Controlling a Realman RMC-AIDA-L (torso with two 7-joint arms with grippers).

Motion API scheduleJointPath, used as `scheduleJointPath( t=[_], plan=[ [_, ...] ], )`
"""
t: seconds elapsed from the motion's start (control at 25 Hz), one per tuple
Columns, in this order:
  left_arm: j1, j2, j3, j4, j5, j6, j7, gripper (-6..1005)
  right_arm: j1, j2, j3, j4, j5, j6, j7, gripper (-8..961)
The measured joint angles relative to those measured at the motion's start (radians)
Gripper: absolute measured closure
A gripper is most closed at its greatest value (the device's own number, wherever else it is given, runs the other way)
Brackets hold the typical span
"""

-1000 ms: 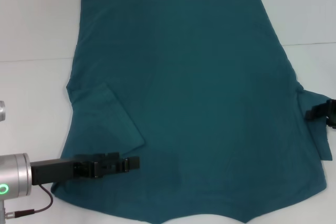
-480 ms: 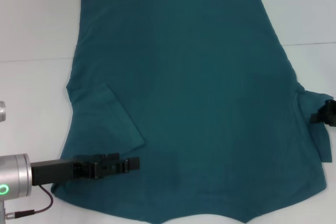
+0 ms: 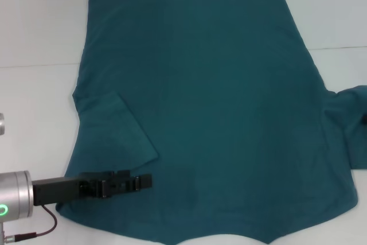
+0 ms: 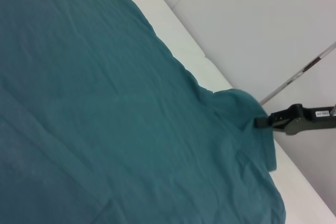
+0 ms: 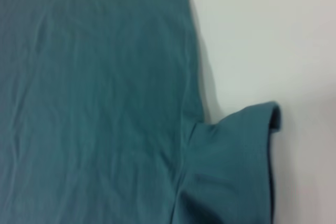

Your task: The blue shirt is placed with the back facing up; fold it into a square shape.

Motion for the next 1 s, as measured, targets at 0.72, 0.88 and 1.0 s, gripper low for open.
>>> scheduleJointPath(
  t=[0.72, 0.88, 1.0],
  plan=[
    [0.005, 0.0, 0.0, 0.0, -0.001, 0.003, -0.011, 94, 0.162, -0.076, -0.061, -0.019, -0.18, -0.095, 0.061, 934],
    [0.005, 0.001, 0.0, 0.0, -0.001, 0.004, -0.012, 94, 0.174, -0.083, -0.068, -0.029, -0.201, -0.11, 0.072, 934],
    [0.005, 0.001, 0.0, 0.0, -0.002, 0.002, -0.012, 94, 0.181, -0.085, -0.071, -0.042, -0.227, -0.125, 0.077, 934]
  ],
)
